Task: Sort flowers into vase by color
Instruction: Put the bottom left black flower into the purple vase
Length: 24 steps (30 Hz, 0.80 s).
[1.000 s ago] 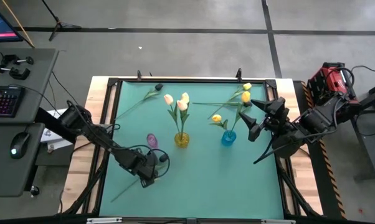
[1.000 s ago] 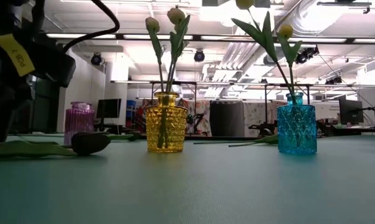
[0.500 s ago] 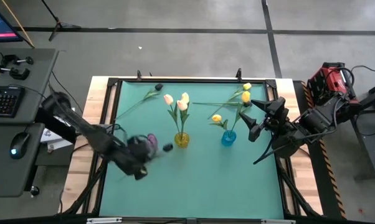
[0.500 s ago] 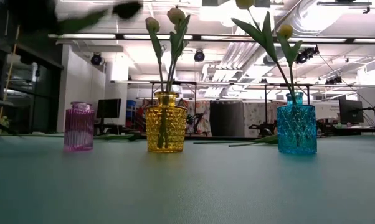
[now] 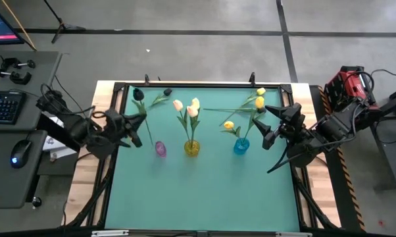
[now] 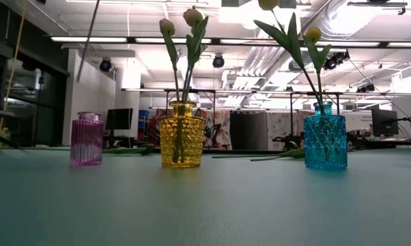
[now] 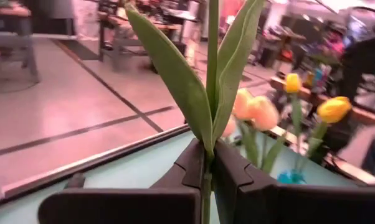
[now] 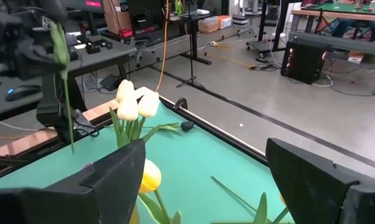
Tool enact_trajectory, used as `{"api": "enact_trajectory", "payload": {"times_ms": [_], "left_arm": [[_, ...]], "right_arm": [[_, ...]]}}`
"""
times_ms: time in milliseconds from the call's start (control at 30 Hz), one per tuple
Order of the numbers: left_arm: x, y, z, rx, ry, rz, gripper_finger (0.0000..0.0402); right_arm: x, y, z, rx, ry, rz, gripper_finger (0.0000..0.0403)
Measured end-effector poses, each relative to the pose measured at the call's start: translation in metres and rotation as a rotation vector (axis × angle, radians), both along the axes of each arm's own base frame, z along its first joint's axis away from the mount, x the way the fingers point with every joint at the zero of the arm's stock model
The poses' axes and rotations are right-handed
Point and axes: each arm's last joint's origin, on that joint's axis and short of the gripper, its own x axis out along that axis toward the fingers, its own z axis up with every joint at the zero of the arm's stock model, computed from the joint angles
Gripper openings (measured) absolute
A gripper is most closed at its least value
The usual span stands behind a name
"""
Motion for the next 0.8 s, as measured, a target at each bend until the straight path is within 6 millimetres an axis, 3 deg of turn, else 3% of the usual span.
{"api": "enact_trajectory", "payload": {"times_ms": [167, 500, 800], "left_arm": [[0.003, -0.002, -0.039, -0.033, -0.087, 0.073, 0.0000], [0.003, 0.001, -0.044, 0.010, -0.066, 0.101, 0.0000], [0.008, 0.001, -0.064, -0.008, -0.035, 0.090, 0.0000]], "right_arm": [[0.000, 0.000, 0.000, -0.010, -0.007, -0.009, 0.0321], [0.000, 0.000, 0.001, -0.017, -0.014, -0.016, 0.0321], [0.000, 0.000, 0.001, -0.014, -0.017, -0.016, 0.0321]]}}
